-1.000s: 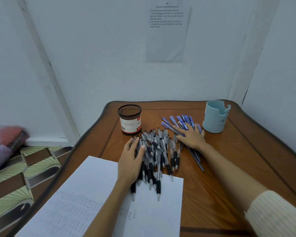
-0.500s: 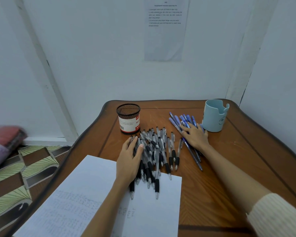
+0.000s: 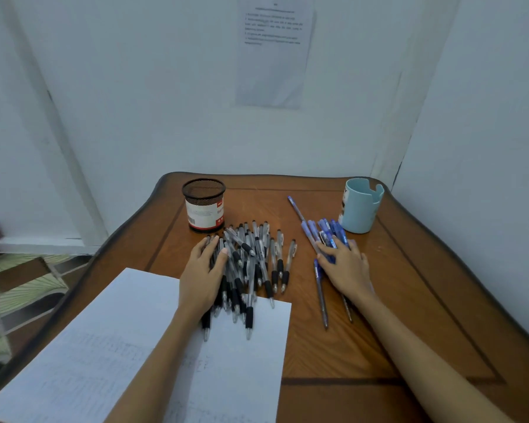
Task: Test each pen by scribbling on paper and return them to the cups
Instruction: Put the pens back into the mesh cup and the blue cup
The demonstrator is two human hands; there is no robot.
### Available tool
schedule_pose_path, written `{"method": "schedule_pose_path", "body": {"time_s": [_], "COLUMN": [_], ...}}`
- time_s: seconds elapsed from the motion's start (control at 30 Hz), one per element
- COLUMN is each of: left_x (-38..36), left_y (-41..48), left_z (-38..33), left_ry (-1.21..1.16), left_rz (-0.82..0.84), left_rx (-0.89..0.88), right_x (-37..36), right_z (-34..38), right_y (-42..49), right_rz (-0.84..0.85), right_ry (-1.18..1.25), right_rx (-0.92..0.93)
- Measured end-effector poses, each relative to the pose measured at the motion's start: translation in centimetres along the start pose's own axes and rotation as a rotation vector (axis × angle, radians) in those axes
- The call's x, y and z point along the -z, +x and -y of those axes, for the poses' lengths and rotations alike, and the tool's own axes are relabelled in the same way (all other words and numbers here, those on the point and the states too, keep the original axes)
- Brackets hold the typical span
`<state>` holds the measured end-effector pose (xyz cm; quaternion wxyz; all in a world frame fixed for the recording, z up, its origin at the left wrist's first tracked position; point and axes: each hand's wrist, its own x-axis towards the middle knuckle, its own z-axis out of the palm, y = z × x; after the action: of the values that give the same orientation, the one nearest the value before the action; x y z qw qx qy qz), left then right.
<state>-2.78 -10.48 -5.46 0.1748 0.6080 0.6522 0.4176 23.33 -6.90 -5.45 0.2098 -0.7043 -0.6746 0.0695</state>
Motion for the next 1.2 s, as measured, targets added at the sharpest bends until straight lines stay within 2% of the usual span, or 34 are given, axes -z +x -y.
{"method": "schedule_pose_path", "body": {"time_s": [0.23,0.37,0.43,0.57,0.67,0.83,1.03,1.2], "left_x": [-0.1,0.0,0.0,0.0,0.0,0.0,0.0,-0.2], "left_y": [0.1,0.0,-0.1,0.0,0.0,-0.1,-0.2,0.1], "left_z": [0.0,-0.2,-0.2,-0.1,-0.1,-0.2,-0.1,0.1], "left_ry": [0.009,0.026,0.028,0.029,0.021,0.011,0.002,0.013], "left_rz": [0.011,0.019,0.018,0.019,0.021,0.012,0.006,-0.006], "left_rx": [0.006,0.010,0.008,0.005,0.006,0.010,-0.002,-0.016], "right_x": [1.3,2.1,2.2,1.7,2.0,2.6,0.7,-1.2], "right_z": [-0.6,-0.1,0.2,0.7,0.9,2.9,3.9,3.4], "right_y": [-4.9,-5.2,-5.5,-6.7,-6.5,-1.3,7.2,10.1], "right_rz": [0.030,0.021,-0.001,0.108,0.109,-0.003,0.044,0.033], "right_ry": [-0.040,0.015,0.032,-0.075,-0.071,-0.019,-0.100,-0.084], "right_rx": [0.003,-0.031,-0.006,0.106,0.107,0.154,0.126,0.119]}}
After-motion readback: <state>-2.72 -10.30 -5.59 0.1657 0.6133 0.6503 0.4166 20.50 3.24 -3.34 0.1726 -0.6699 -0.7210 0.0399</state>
